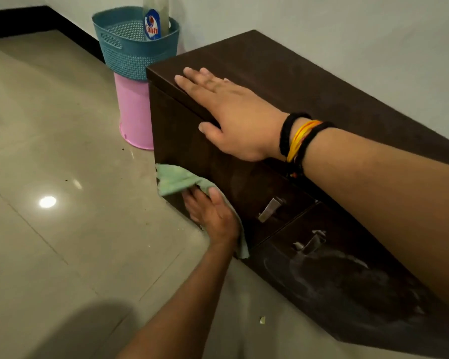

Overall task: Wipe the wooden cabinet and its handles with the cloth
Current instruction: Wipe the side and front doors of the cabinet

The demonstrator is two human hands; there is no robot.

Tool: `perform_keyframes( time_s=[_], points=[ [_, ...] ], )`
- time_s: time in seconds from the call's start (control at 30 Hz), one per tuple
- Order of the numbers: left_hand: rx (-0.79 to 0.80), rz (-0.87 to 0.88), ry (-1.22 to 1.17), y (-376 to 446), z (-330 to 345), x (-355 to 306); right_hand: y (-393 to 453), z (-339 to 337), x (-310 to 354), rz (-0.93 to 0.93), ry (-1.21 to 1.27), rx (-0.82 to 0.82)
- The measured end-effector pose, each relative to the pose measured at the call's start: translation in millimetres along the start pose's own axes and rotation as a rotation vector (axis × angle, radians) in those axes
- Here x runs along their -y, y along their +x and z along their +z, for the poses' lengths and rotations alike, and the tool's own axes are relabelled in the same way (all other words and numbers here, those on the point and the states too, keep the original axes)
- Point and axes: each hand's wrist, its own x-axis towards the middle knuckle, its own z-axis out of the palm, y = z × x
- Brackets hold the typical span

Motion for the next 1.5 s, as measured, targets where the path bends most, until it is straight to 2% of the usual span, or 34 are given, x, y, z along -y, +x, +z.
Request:
perform_keyframes(
  time_s=[0.1,0.23,0.3,0.37,0.5,0.57,0.7,0.8,0.9,0.97,1.0,1.13,1.2,1.5],
  points=[
    [-0.101,-0.126,-0.097,9.3,8.3,0.9,0.3,0.8,-1.1,-0.004,0.004,-0.008],
    [0.083,-0.443,-0.049,-49.2,17.1,19.9,1.2,0.4,-2.1,-0.009,0.012,-0.021],
    [0.121,-0.561,-0.144,-62.3,18.1,15.6,1.0,0.4,-1.9,-0.007,0.016,-0.012],
    [0.107,-0.483,-0.152,-51.6,14.0,-0.5,0.7,0.5,-1.7,-0.001,0.015,-0.012],
    [-0.044,-0.146,-0.145,18.3,0.0,-15.3,0.5,0.5,-1.5,-0.005,0.021,-0.022],
    [-0.117,-0.113,-0.182,57.2,-6.4,-10.5,1.1,1.4,-1.3,-0.007,0.022,-0.023],
    [-0.155,-0.246,-0.313,86.4,-9.1,4.0,0.8,0.8,-3.0,-0.016,0.036,-0.033],
    [-0.129,-0.483,-0.366,74.4,-4.1,25.3,-0.4,0.5,-2.1,-0.013,0.027,-0.028],
    [-0.051,-0.664,-0.332,54.3,-3.3,29.1,-0.6,0.6,-1.6,-0.017,0.035,-0.033],
    [-0.007,-0.701,-0.289,51.4,-8.0,12.9,-0.8,0.4,-2.8,-0.014,0.045,-0.036],
    [0.001,-0.664,-0.268,53.5,-12.0,1.5,-0.8,0.8,-2.6,-0.014,0.048,-0.039],
    [-0.030,-0.253,-0.191,57.9,-23.7,-52.8,0.0,1.6,-2.1,-0.020,0.055,-0.050],
    [0.013,-0.090,-0.167,48.2,-26.8,-72.6,-0.3,1.0,-0.9,-0.016,0.063,-0.055],
    [0.121,0.471,0.023,5.0,-20.2,-71.6,0.1,1.7,-1.4,-0.007,0.061,-0.063]
  ],
)
